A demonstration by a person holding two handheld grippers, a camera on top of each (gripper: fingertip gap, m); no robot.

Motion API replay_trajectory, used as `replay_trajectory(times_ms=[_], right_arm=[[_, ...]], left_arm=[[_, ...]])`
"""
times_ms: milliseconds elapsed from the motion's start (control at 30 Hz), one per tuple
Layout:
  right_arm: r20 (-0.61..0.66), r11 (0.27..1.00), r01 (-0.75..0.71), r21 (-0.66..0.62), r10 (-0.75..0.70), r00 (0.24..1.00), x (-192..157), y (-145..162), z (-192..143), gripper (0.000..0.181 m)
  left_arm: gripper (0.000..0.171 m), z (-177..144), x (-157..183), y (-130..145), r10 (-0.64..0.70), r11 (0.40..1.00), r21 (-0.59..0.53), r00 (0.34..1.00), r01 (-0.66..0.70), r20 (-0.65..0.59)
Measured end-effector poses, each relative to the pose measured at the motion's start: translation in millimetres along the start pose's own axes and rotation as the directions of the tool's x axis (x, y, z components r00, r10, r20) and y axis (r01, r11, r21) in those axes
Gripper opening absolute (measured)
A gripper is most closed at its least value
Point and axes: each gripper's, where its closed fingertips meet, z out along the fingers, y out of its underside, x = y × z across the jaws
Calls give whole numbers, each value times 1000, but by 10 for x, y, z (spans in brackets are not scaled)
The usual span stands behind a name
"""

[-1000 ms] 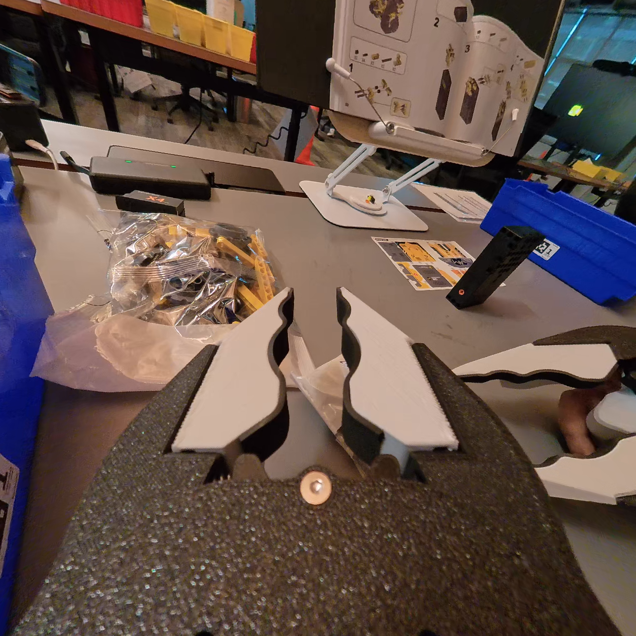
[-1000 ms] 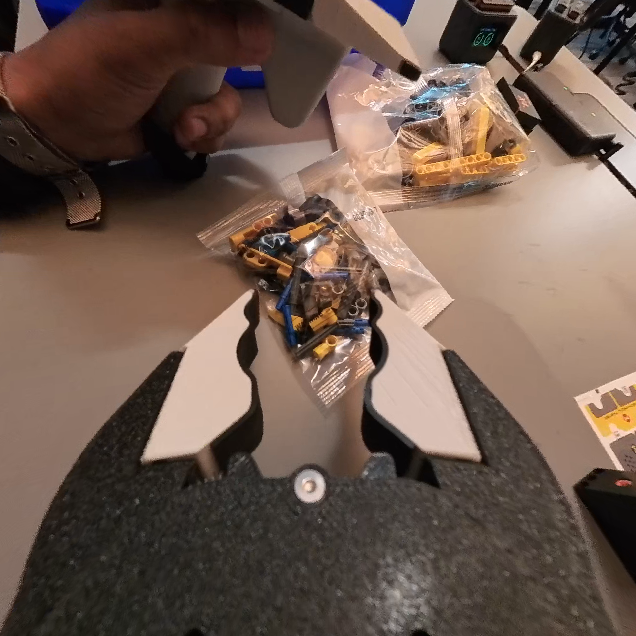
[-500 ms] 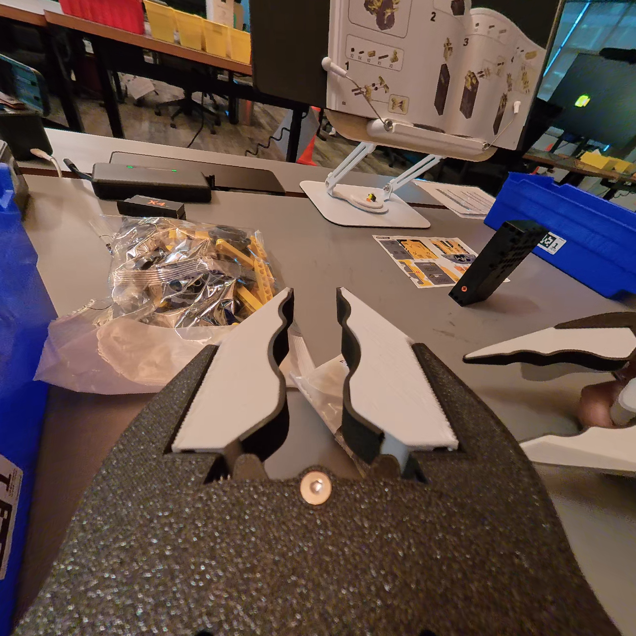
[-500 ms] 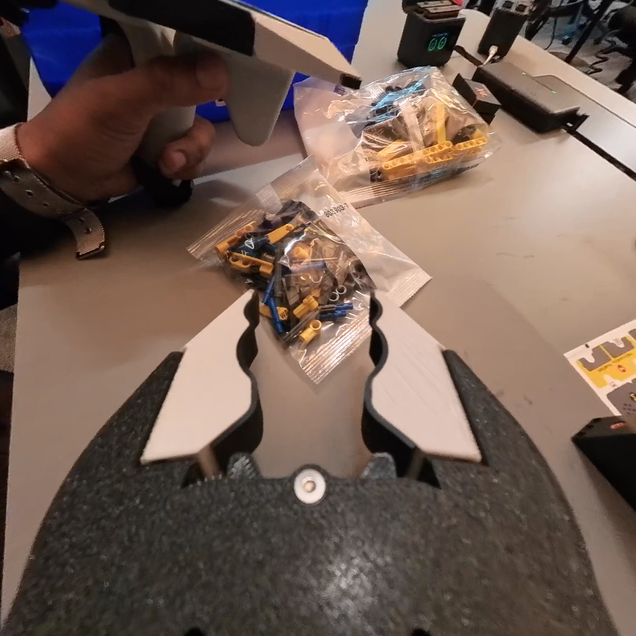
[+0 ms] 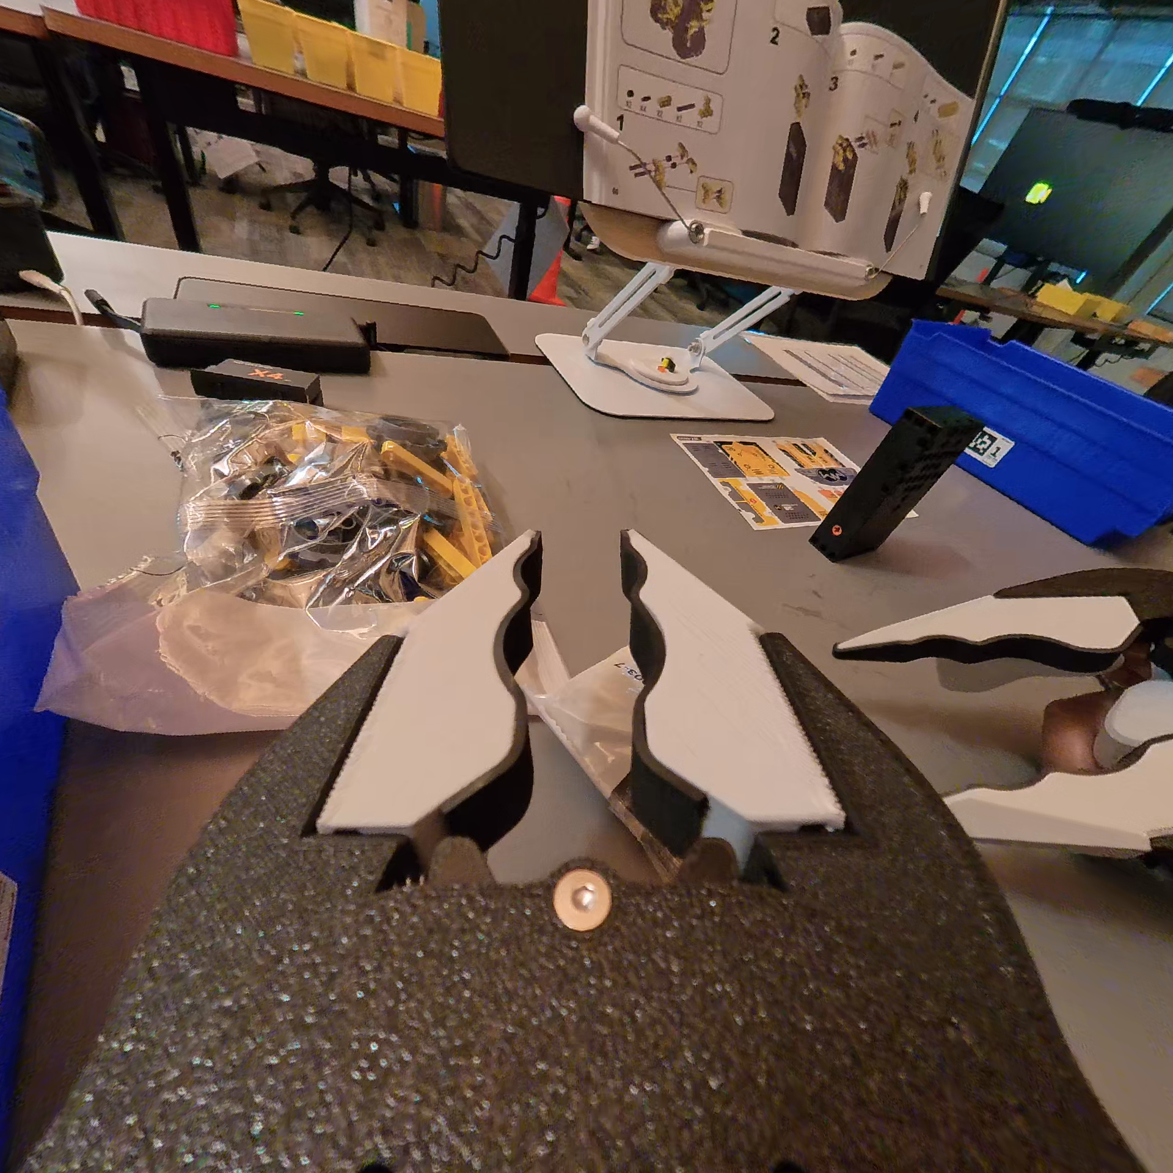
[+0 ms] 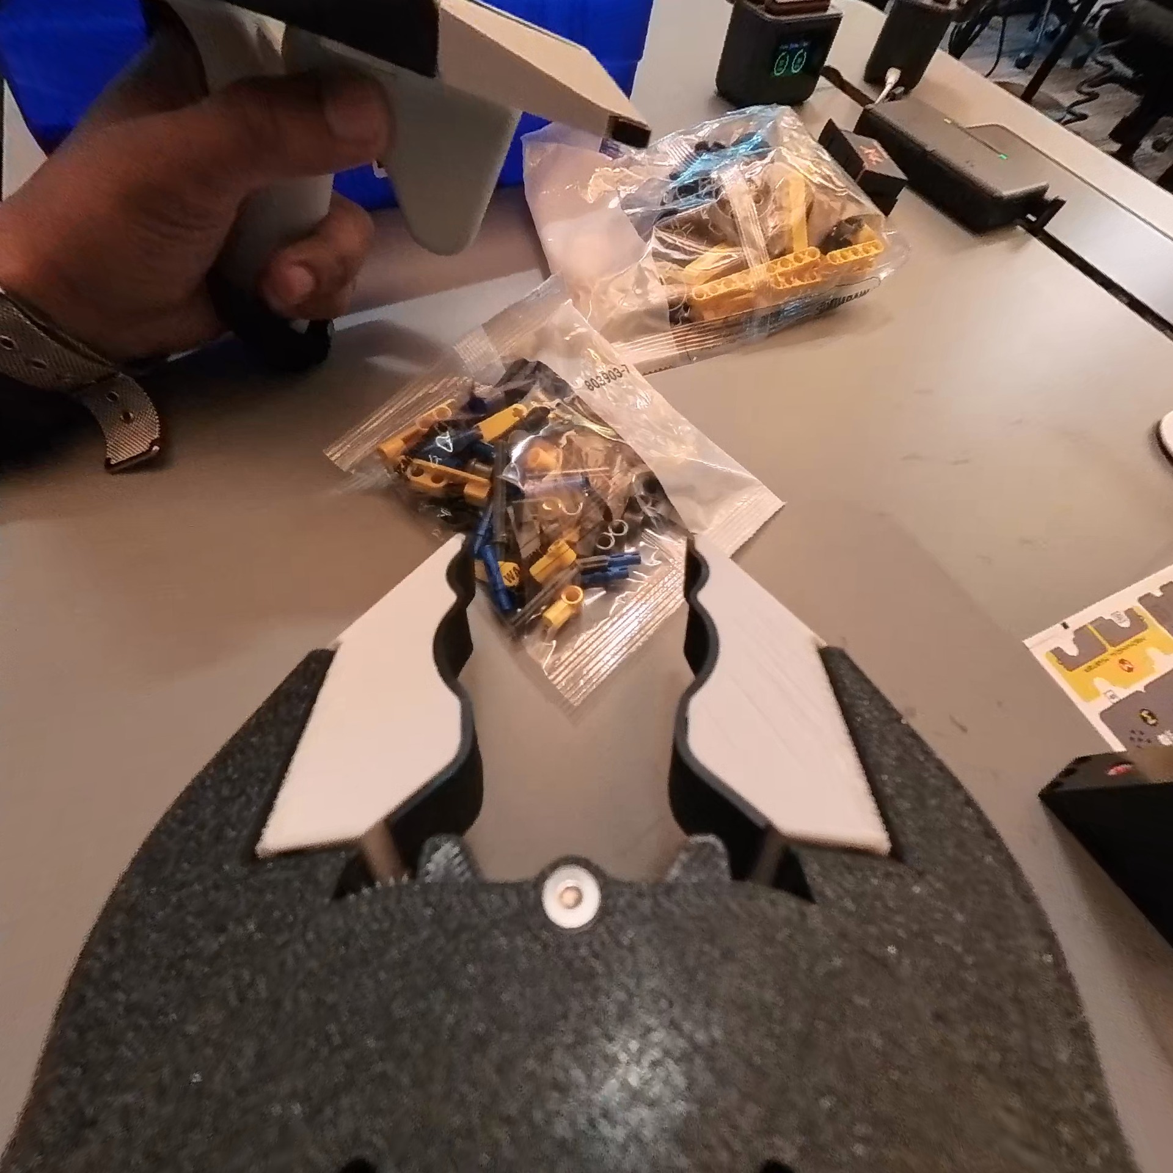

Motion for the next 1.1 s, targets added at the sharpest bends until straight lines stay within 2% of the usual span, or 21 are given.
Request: replay_trajectory(times_ms=[267,567,800,1100], right_arm=[[9,1000,8,8,-8,1000,-19,-10,-8,65],[12,994,104,-18,-104,995,-119,1,63,65],[100,999,25,29,-27,995,-226,-131,125,63],[125,1000,-2,-11,4,992,-241,-126,235,60]], left_arm=[[24,-1,6,0,1,1000,0,1000,-1,-3],[24,-4,17,5,-12,1000,-3,1000,12,-17],[24,-2,8,6,-23,1000,-4,1000,23,-21],[24,-2,-2,5,-50,999,-4,998,50,-37]])
